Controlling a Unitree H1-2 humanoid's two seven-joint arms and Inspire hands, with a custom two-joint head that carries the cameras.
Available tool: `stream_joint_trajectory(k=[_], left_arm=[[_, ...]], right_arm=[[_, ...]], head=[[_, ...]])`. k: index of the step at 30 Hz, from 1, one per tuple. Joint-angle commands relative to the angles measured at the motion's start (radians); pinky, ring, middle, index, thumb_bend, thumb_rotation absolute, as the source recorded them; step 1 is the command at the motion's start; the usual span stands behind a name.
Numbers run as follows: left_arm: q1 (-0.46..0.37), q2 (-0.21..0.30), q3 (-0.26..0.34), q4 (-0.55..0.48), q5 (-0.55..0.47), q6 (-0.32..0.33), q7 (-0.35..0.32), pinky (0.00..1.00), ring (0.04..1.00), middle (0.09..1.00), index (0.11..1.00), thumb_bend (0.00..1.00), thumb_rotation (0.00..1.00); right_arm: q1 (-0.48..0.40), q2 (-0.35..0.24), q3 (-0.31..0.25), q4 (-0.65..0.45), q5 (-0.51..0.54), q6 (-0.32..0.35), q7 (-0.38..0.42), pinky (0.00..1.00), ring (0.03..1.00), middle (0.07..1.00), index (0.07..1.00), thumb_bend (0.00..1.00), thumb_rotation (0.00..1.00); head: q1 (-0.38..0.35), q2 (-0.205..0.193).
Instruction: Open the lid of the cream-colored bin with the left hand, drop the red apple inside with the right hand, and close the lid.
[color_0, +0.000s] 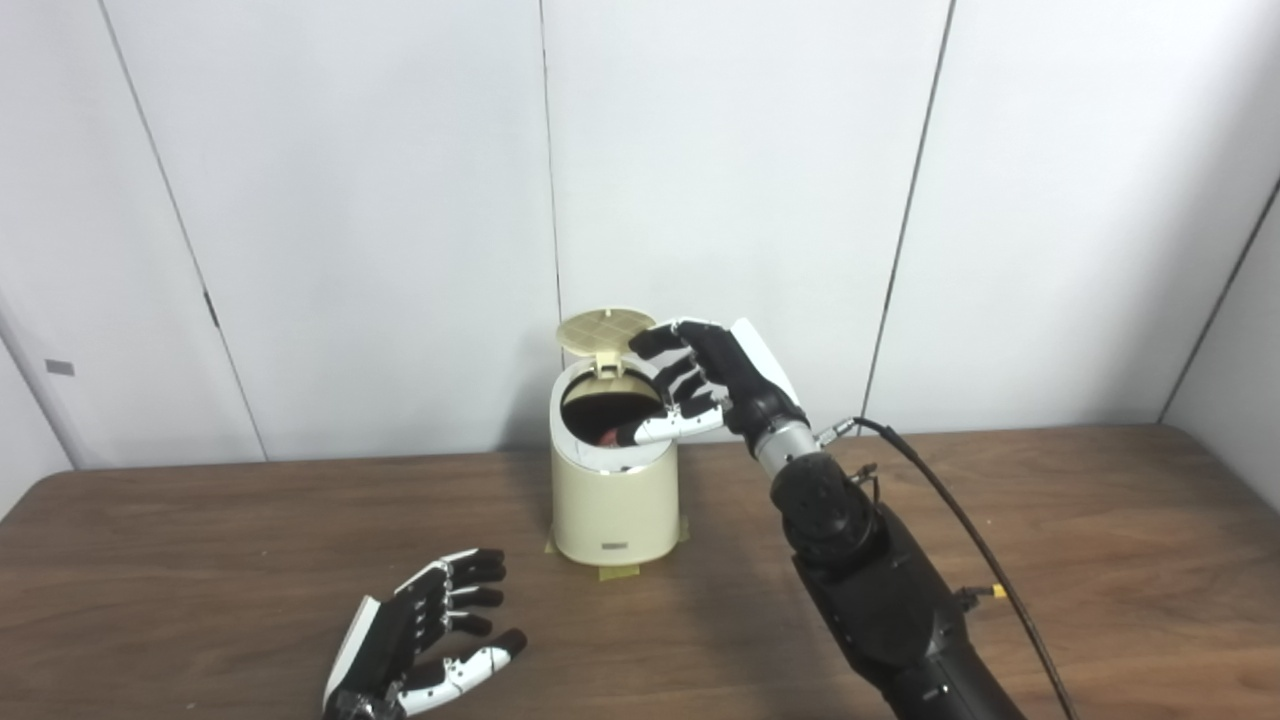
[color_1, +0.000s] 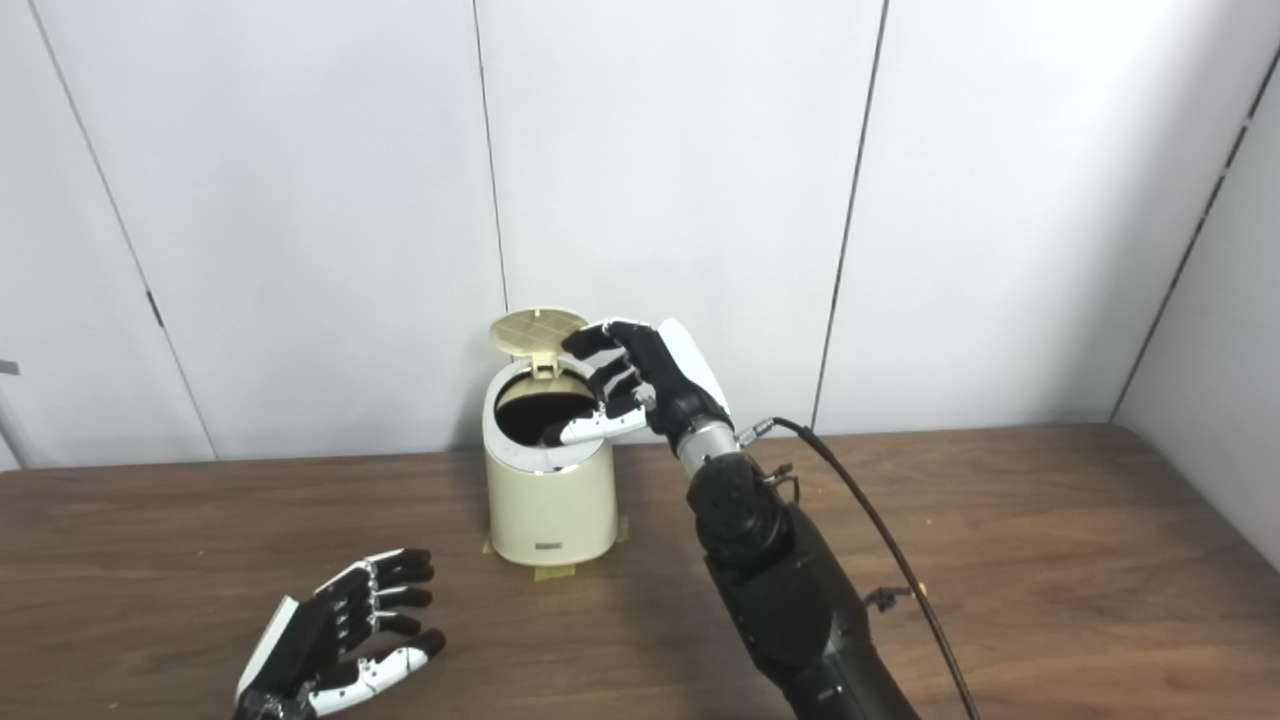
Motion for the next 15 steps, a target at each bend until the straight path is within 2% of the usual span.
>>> stream_joint_trajectory(k=[1, 5, 7, 11, 15], left_arm=[[-0.031, 0.0, 0.0, -0.042, -0.002, -0.01, 0.006, 0.63, 0.719, 0.768, 0.771, 0.66, 0.08], [-0.029, 0.004, 0.002, -0.048, -0.007, -0.012, 0.002, 0.62, 0.71, 0.761, 0.769, 0.65, 0.07], [-0.029, 0.007, 0.003, -0.049, -0.008, -0.012, 0.001, 0.62, 0.708, 0.761, 0.769, 0.65, 0.08], [-0.029, 0.008, 0.007, -0.049, -0.01, -0.013, 0.003, 0.62, 0.703, 0.76, 0.766, 0.66, 0.09], [-0.028, 0.008, 0.008, -0.051, -0.007, -0.017, 0.005, 0.62, 0.7, 0.759, 0.766, 0.66, 0.08]], right_arm=[[-0.008, 0.004, -0.008, -0.062, 0.009, -0.047, -0.008, 0.44, 0.643, 0.769, 0.713, 0.88, 0.06], [0.072, 0.002, -0.055, -0.133, 0.03, -0.107, -0.055, 0.44, 0.589, 0.696, 0.667, 0.85, 0.09], [0.122, 0.006, -0.1, -0.168, 0.084, -0.122, -0.055, 0.46, 0.58, 0.679, 0.661, 0.84, 0.1], [0.213, 0.0, -0.168, -0.215, 0.213, -0.157, -0.001, 0.49, 0.555, 0.69, 0.686, 0.82, 0.11], [0.281, -0.025, -0.181, -0.228, 0.277, -0.201, 0.051, 0.53, 0.531, 0.71, 0.707, 0.84, 0.14]], head=[[0.001, 0.0], [0.003, 0.001], [0.007, 0.003], [0.01, 0.003], [0.012, 0.006]])
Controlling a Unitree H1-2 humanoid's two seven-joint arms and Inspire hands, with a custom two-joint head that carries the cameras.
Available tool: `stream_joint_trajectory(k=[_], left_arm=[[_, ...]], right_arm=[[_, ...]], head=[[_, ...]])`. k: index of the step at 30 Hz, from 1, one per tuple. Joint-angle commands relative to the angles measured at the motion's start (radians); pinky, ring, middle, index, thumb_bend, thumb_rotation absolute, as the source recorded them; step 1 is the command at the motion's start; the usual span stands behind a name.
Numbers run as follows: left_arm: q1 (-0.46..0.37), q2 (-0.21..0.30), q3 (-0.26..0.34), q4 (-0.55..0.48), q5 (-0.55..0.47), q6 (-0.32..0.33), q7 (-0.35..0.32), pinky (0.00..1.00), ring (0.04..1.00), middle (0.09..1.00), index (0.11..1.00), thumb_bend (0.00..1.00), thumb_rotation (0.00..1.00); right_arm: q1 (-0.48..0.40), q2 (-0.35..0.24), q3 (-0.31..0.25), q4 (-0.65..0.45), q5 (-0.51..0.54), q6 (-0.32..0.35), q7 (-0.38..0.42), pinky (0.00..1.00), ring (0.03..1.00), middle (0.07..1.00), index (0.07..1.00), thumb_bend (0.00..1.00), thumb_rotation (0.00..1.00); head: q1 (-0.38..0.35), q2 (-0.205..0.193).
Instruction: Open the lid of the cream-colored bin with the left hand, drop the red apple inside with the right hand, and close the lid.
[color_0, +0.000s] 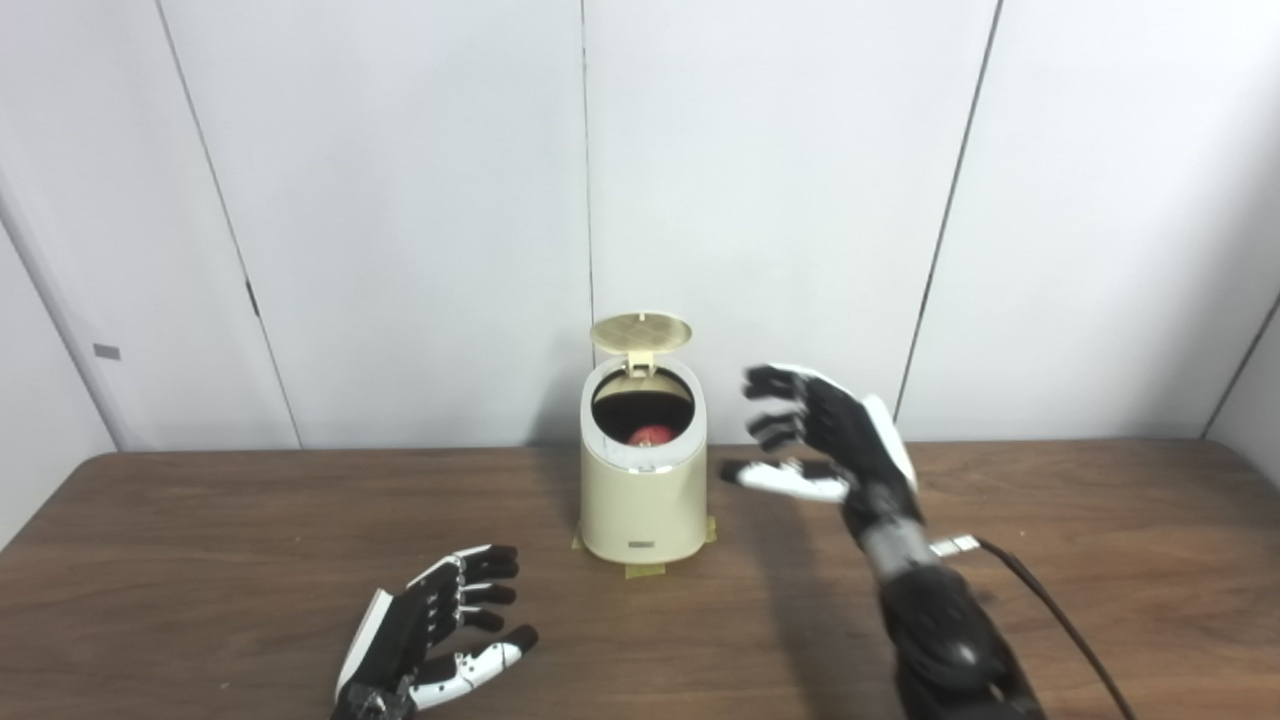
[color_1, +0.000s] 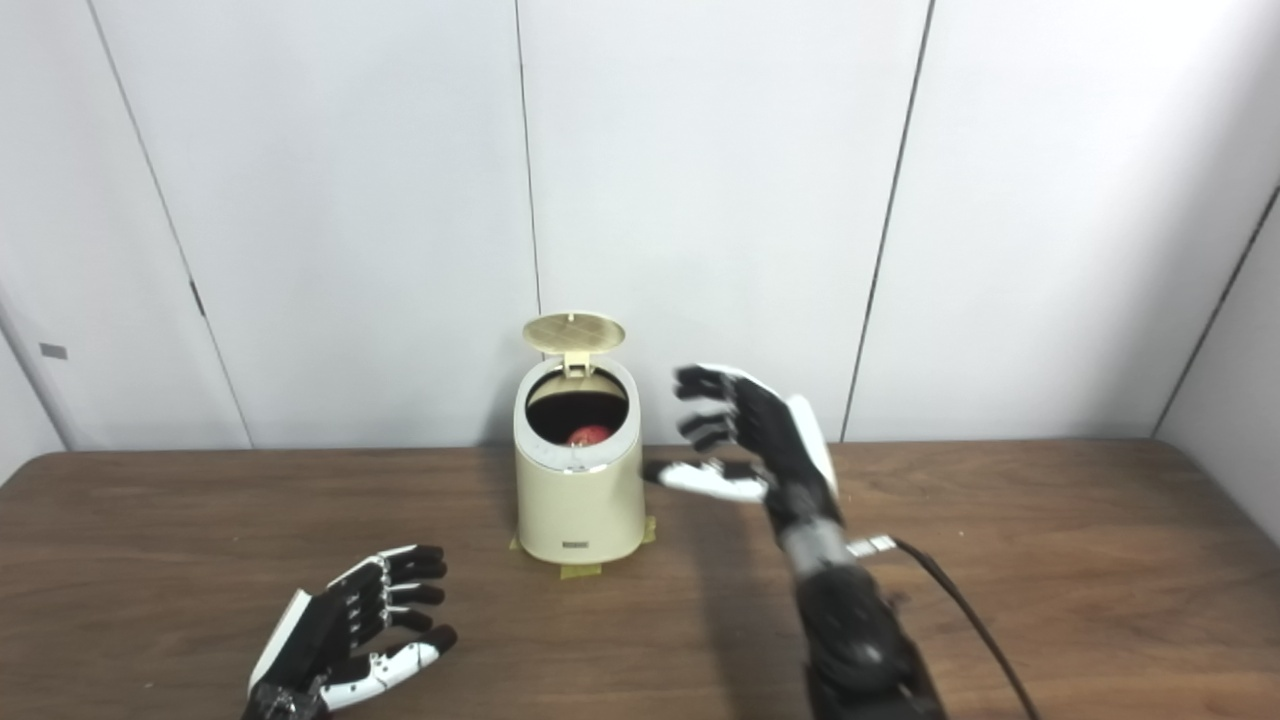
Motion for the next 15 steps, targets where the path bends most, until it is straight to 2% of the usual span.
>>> stream_joint_trajectory(k=[1, 6, 8, 11, 15], left_arm=[[-0.033, 0.004, 0.005, -0.036, -0.003, -0.018, 0.008, 0.62, 0.697, 0.755, 0.764, 0.66, 0.08], [-0.029, 0.0, 0.008, -0.041, -0.001, -0.024, 0.015, 0.62, 0.693, 0.749, 0.758, 0.65, 0.07], [-0.027, -0.001, 0.008, -0.043, 0.001, -0.028, 0.018, 0.61, 0.687, 0.746, 0.756, 0.65, 0.07], [-0.025, -0.001, 0.009, -0.045, -0.003, -0.033, 0.017, 0.61, 0.682, 0.744, 0.755, 0.65, 0.07], [-0.025, -0.004, 0.012, -0.049, -0.007, -0.038, 0.019, 0.61, 0.683, 0.742, 0.755, 0.65, 0.09]], right_arm=[[-0.008, -0.007, -0.005, -0.044, 0.041, -0.057, 0.031, 0.54, 0.537, 0.711, 0.714, 0.86, 0.16], [0.068, 0.003, -0.001, -0.081, 0.064, -0.055, 0.042, 0.53, 0.542, 0.719, 0.727, 0.87, 0.14], [0.09, 0.013, 0.0, -0.1, 0.071, -0.043, 0.043, 0.53, 0.556, 0.728, 0.734, 0.84, 0.13], [0.114, 0.026, 0.002, -0.099, 0.079, -0.073, 0.045, 0.52, 0.561, 0.73, 0.736, 0.82, 0.1], [0.137, 0.041, 0.004, -0.105, 0.075, -0.078, 0.041, 0.52, 0.555, 0.724, 0.729, 0.83, 0.14]], head=[[0.002, 0.004], [0.004, 0.009], [0.005, 0.01], [0.011, 0.012], [0.014, 0.014]])
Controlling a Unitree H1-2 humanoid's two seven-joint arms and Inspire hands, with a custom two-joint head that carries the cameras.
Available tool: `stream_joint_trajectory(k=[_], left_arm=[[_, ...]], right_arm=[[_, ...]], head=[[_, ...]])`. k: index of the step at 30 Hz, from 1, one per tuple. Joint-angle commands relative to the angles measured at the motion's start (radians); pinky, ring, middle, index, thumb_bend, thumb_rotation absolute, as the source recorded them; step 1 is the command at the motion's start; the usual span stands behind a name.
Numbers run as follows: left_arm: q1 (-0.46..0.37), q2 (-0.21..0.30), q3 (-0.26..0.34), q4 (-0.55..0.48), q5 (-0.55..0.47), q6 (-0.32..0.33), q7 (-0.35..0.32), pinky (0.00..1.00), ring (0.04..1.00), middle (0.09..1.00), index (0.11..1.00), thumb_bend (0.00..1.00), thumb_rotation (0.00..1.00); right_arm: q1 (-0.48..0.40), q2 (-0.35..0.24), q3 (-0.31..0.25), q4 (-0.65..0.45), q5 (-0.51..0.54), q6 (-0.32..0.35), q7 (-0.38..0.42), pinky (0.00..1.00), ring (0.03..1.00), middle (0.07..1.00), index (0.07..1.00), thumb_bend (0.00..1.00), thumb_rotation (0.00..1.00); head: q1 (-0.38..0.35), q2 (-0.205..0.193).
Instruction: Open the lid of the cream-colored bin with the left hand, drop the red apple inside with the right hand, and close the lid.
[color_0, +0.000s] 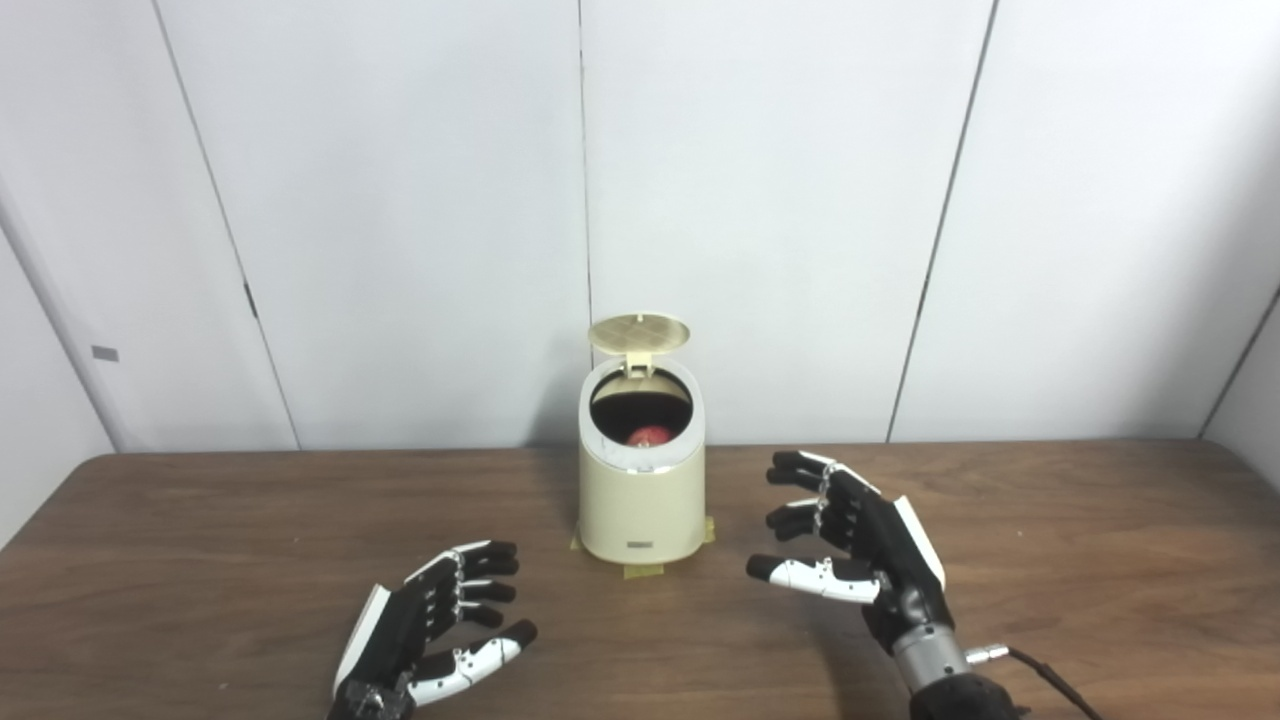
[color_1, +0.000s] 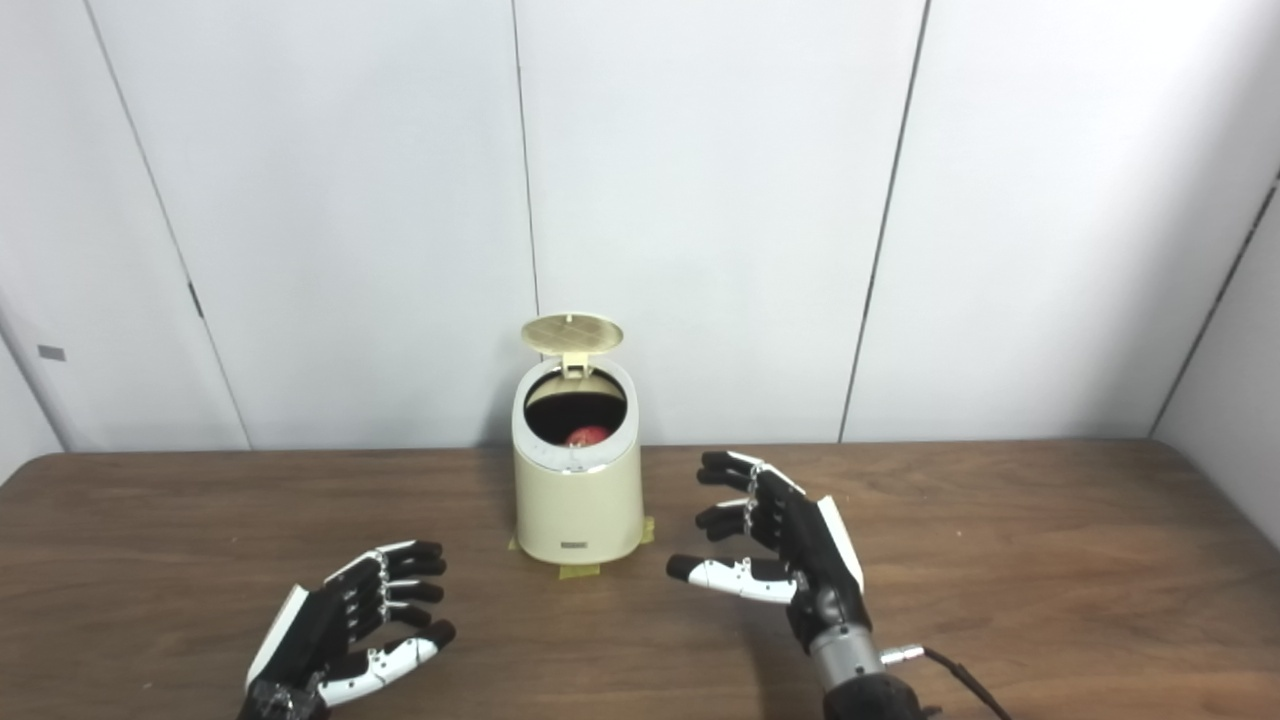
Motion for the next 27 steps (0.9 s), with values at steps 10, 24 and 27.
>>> stream_joint_trajectory(k=[10, 24, 27], left_arm=[[-0.213, 0.058, 0.031, -0.103, 0.001, 0.054, -0.007, 0.66, 0.804, 0.872, 0.891, 0.8, 0.28], [-0.583, 0.12, -0.048, 0.059, 0.087, 0.168, -0.037, 0.71, 0.87, 0.913, 0.918, 0.86, 0.25], [-0.647, 0.117, -0.082, 0.115, 0.126, 0.163, -0.04, 0.71, 0.88, 0.926, 0.921, 0.85, 0.24]], right_arm=[[0.009, 0.03, -0.004, -0.04, 0.009, -0.067, -0.005, 0.54, 0.572, 0.733, 0.736, 0.81, 0.13], [0.001, 0.025, -0.003, -0.025, 0.006, -0.073, -0.004, 0.53, 0.569, 0.733, 0.728, 0.82, 0.14], [0.002, 0.025, -0.004, -0.031, 0.003, -0.072, -0.006, 0.53, 0.564, 0.737, 0.731, 0.81, 0.13]], head=[[0.008, -0.009], [0.0, -0.012], [-0.005, -0.011]])
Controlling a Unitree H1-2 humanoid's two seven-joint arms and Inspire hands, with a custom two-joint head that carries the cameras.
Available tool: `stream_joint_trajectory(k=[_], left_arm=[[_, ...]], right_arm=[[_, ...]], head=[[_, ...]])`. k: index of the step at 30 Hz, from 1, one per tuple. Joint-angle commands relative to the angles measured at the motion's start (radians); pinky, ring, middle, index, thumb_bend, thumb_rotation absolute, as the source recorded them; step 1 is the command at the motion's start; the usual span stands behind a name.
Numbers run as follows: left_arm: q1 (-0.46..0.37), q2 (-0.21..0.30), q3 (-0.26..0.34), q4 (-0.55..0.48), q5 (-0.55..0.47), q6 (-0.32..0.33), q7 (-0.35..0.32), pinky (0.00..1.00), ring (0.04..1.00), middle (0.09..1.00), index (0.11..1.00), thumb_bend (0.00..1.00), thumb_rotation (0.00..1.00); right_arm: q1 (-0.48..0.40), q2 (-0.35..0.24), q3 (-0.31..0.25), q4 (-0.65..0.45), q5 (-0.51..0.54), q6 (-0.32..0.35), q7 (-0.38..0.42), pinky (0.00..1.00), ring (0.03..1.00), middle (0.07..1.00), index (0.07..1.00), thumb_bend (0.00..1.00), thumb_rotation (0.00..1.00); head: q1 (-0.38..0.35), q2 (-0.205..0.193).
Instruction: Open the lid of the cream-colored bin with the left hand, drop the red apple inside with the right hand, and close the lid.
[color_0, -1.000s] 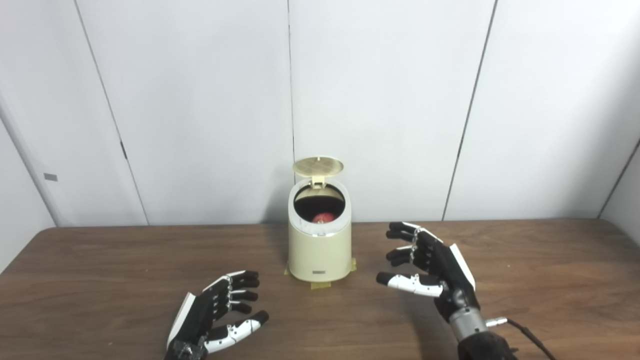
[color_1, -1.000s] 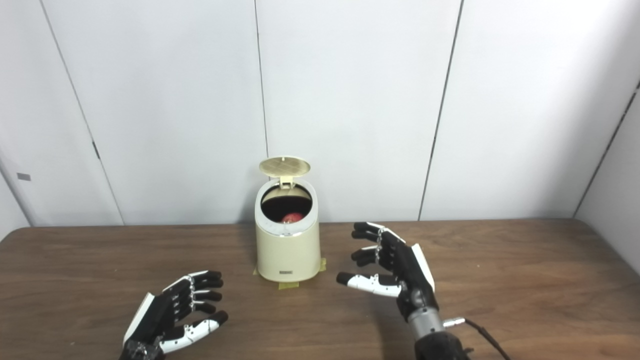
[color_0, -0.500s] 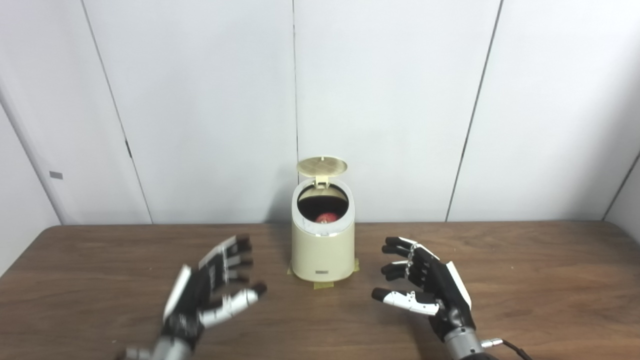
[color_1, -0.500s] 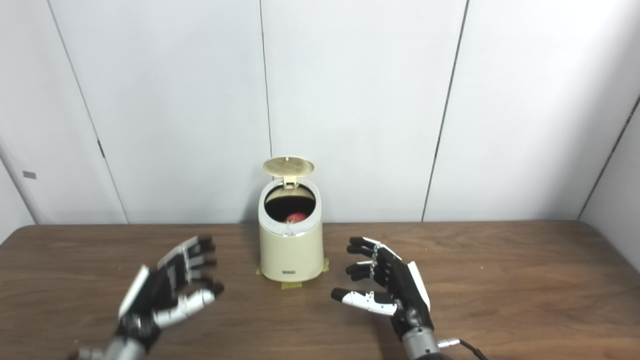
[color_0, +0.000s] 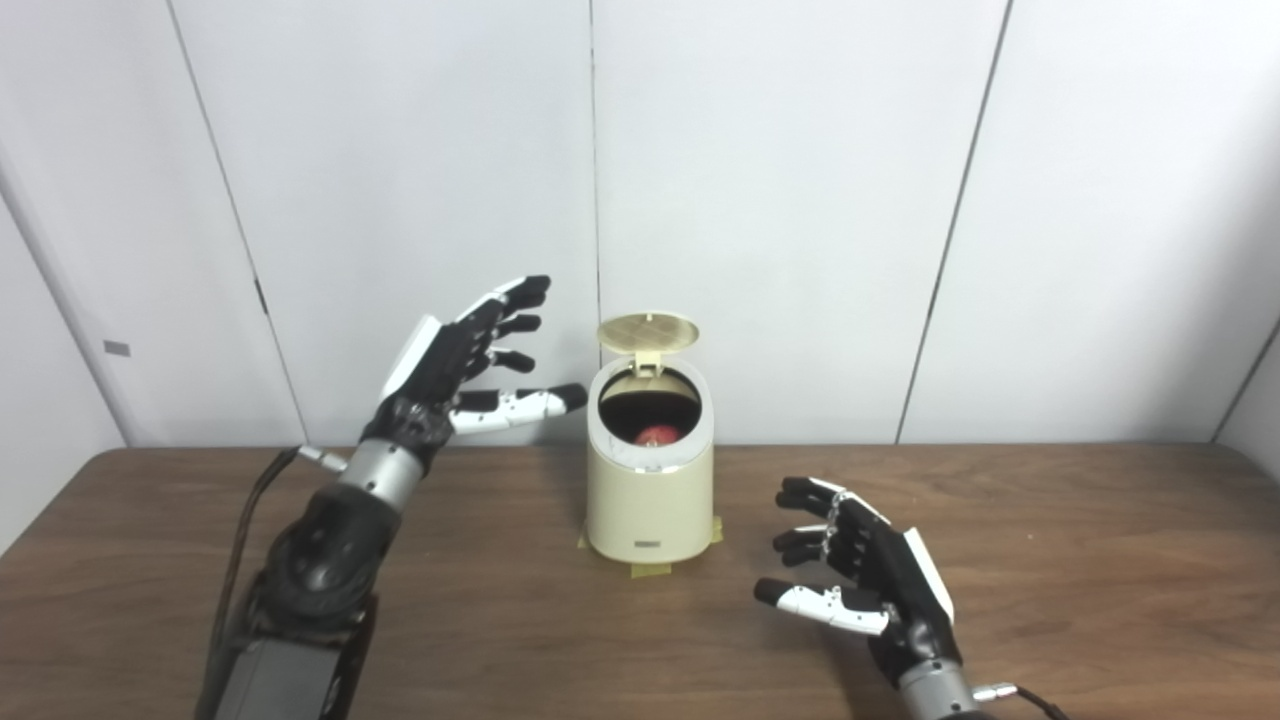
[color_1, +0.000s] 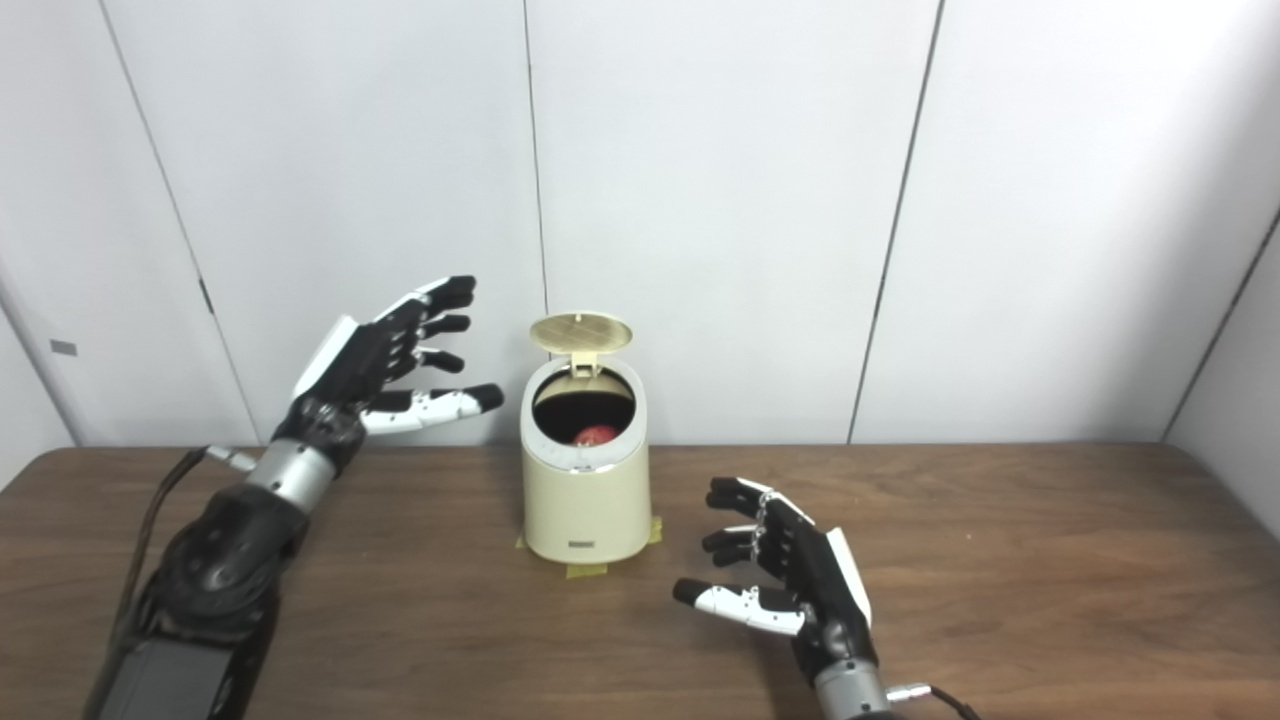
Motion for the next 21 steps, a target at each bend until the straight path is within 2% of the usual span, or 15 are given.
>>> stream_joint_trajectory(k=[1, 4, 7, 13, 19, 21], left_arm=[[-0.113, 0.003, -0.014, 0.004, 0.038, -0.023, 0.011, 0.71, 0.878, 0.924, 0.916, 0.86, 0.24], [-0.15, -0.002, -0.035, 0.041, 0.073, -0.034, 0.018, 0.71, 0.866, 0.911, 0.905, 0.87, 0.25], [-0.195, 0.002, -0.071, 0.087, 0.119, -0.051, 0.013, 0.74, 0.877, 0.912, 0.912, 0.87, 0.3], [-0.264, 0.005, -0.131, 0.168, 0.209, -0.046, 0.012, 0.86, 0.938, 0.939, 0.93, 0.88, 0.37], [-0.303, 0.004, -0.174, 0.234, 0.257, -0.07, -0.004, 0.85, 0.964, 0.961, 0.928, 0.94, 0.39], [-0.311, 0.008, -0.194, 0.246, 0.273, -0.083, -0.017, 0.87, 0.973, 0.957, 0.909, 0.93, 0.4]], right_arm=[[-0.035, 0.003, -0.002, -0.032, 0.005, -0.044, -0.003, 0.53, 0.562, 0.736, 0.731, 0.81, 0.14], [-0.035, 0.002, -0.002, -0.032, 0.005, -0.046, -0.002, 0.53, 0.561, 0.737, 0.732, 0.81, 0.14], [-0.034, 0.002, -0.003, -0.034, 0.008, -0.046, 0.0, 0.52, 0.559, 0.736, 0.732, 0.8, 0.13], [-0.035, 0.008, -0.004, -0.032, 0.001, -0.044, -0.01, 0.52, 0.561, 0.728, 0.725, 0.82, 0.15], [-0.035, 0.014, 0.0, -0.037, -0.005, -0.041, -0.018, 0.52, 0.556, 0.727, 0.726, 0.81, 0.15], [-0.035, 0.016, 0.0, -0.039, -0.009, -0.039, -0.021, 0.52, 0.558, 0.726, 0.724, 0.81, 0.16]], head=[[0.001, 0.001], [0.001, 0.001], [-0.002, 0.002], [-0.007, 0.0], [-0.021, -0.001], [-0.024, -0.001]])
